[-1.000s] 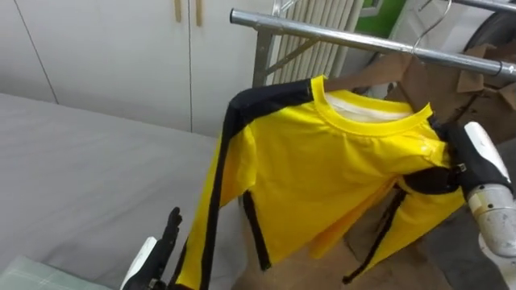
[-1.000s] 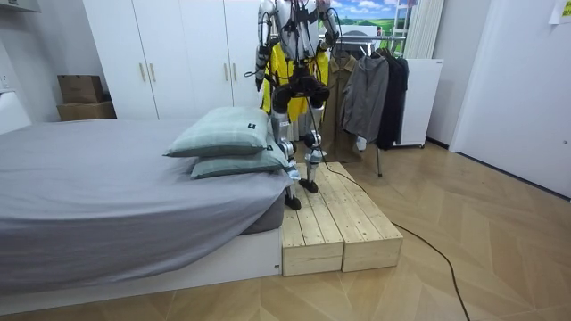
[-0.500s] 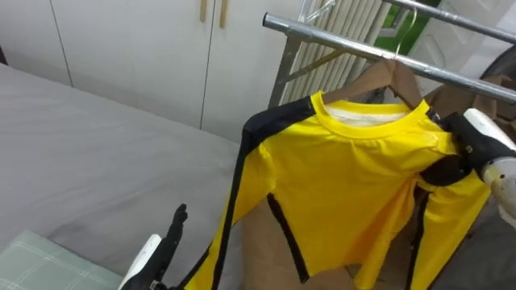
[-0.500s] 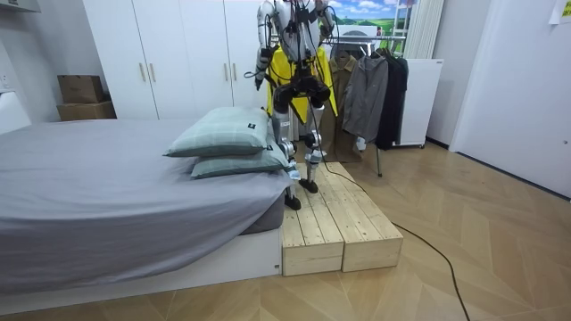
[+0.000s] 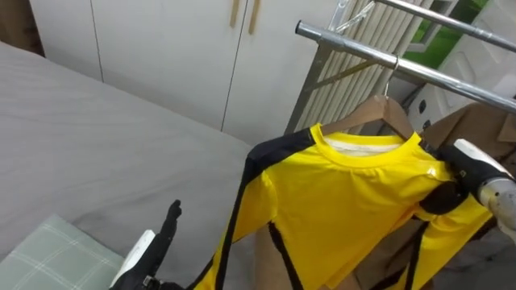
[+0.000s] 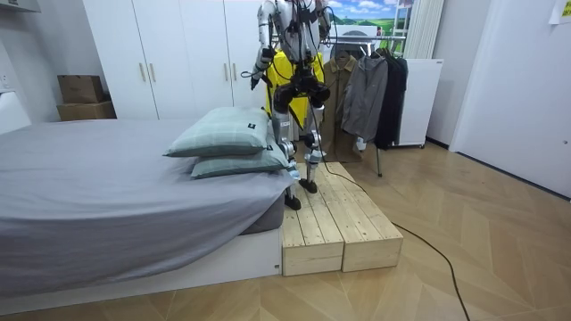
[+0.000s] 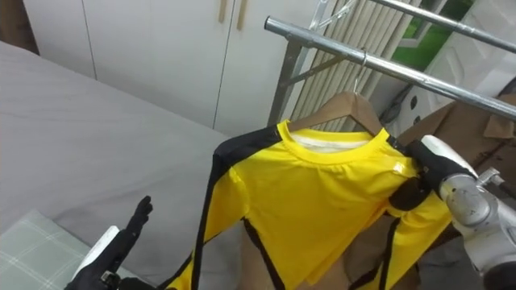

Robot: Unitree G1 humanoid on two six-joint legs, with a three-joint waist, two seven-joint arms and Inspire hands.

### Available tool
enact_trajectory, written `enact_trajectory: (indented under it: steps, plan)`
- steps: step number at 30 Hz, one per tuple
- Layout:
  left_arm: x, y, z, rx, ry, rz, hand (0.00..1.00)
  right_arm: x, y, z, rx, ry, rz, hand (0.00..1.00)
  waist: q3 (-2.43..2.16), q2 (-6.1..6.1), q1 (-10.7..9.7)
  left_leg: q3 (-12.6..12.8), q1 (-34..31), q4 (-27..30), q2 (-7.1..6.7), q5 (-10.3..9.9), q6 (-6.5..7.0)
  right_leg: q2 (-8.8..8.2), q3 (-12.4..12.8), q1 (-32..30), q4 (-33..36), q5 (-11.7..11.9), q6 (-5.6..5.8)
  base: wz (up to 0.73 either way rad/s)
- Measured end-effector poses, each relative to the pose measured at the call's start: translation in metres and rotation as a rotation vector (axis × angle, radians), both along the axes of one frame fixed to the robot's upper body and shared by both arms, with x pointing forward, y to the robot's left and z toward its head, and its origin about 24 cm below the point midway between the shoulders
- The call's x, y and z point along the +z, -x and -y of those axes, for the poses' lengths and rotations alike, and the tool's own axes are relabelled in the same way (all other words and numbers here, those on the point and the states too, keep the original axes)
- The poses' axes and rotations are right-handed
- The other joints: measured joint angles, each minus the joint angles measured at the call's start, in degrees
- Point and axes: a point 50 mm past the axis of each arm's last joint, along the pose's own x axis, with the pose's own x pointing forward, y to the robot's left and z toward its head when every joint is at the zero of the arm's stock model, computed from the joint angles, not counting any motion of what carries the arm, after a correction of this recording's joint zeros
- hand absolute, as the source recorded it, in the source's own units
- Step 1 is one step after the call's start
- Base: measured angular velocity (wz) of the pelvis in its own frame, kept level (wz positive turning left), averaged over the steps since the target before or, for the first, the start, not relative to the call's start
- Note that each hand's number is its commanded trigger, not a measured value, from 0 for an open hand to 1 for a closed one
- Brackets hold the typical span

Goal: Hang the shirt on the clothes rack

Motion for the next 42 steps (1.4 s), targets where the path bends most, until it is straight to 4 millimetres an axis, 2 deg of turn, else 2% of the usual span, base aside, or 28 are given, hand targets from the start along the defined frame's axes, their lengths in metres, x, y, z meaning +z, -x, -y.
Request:
enact_trajectory:
  steps: [3,5,12,18,24,26,29,33,42]
  plan:
    - [0.0,0.0,0.001,-0.005,0.0,-0.002,0.0,0.0,0.0,-0.001,0.001,-0.03,-0.003,1.0,0.16,-0.01,0.0,0.0,-0.1,0.0,-0.01,0.0,0.0,-0.02,0.0,0.0,-0.1,0.0,0.0,0.0]
    - [-0.001,0.0,0.002,-0.009,0.0,-0.003,0.0,-0.001,0.0,-0.001,-0.003,-0.077,-0.001,1.0,0.45,-0.08,0.0,0.0,-0.2,0.0,0.01,0.0,0.0,-0.05,0.0,0.0,-0.1,0.0,0.01,0.0]
    - [-0.001,0.0,0.004,-0.013,-0.001,-0.011,0.0,-0.002,0.0,-0.004,0.006,-0.149,-0.013,1.0,0.48,-0.04,0.0,0.1,-0.3,-0.1,0.06,0.0,0.0,-0.31,-0.1,-0.1,-0.2,0.0,0.01,0.0]
    - [-0.002,0.001,0.007,-0.026,-0.003,-0.022,0.0,-0.012,0.003,-0.006,-0.005,-0.199,-0.037,1.0,0.64,0.2,0.0,-0.4,-0.3,0.5,0.06,0.0,0.02,-0.26,-0.6,0.5,-0.4,0.0,0.01,0.05]
    - [0.004,-0.002,0.01,-0.035,0.004,0.005,0.0,-0.019,0.005,-0.009,-0.016,-0.243,-0.05,1.0,0.44,0.74,0.0,-1.4,-0.2,0.8,0.07,0.0,0.02,-0.36,-1.4,1.0,-0.3,0.0,0.0,0.07]
    - [0.004,-0.002,0.011,-0.037,0.007,0.005,0.0,-0.023,0.006,-0.01,-0.018,-0.249,-0.058,1.0,0.53,1.27,0.0,-1.5,0.2,0.9,0.08,0.0,0.01,-0.37,-1.5,1.5,-0.3,0.0,0.0,0.02]
    - [0.003,-0.002,0.01,-0.04,0.007,0.002,0.0,-0.024,0.007,-0.01,-0.018,-0.249,-0.063,1.0,0.41,1.7,0.1,-1.5,0.6,0.7,0.04,0.0,0.0,-0.35,-1.5,1.8,-0.2,0.0,0.0,0.0]
    - [0.0,0.0,0.012,-0.05,0.01,-0.019,0.0,-0.028,0.009,-0.007,-0.03,-0.248,-0.067,1.0,0.26,1.99,0.2,-1.6,0.9,0.6,0.09,0.0,-0.02,-0.31,-1.7,2.1,-0.2,-0.1,-0.1,0.0]
    - [-0.002,0.001,0.012,-0.062,0.013,-0.034,0.0,-0.029,0.01,-0.005,-0.044,-0.239,-0.062,1.0,0.27,2.04,0.0,-1.6,1.0,0.5,0.09,0.0,-0.01,-0.37,-2.0,2.2,-0.2,-0.1,-0.1,0.0]
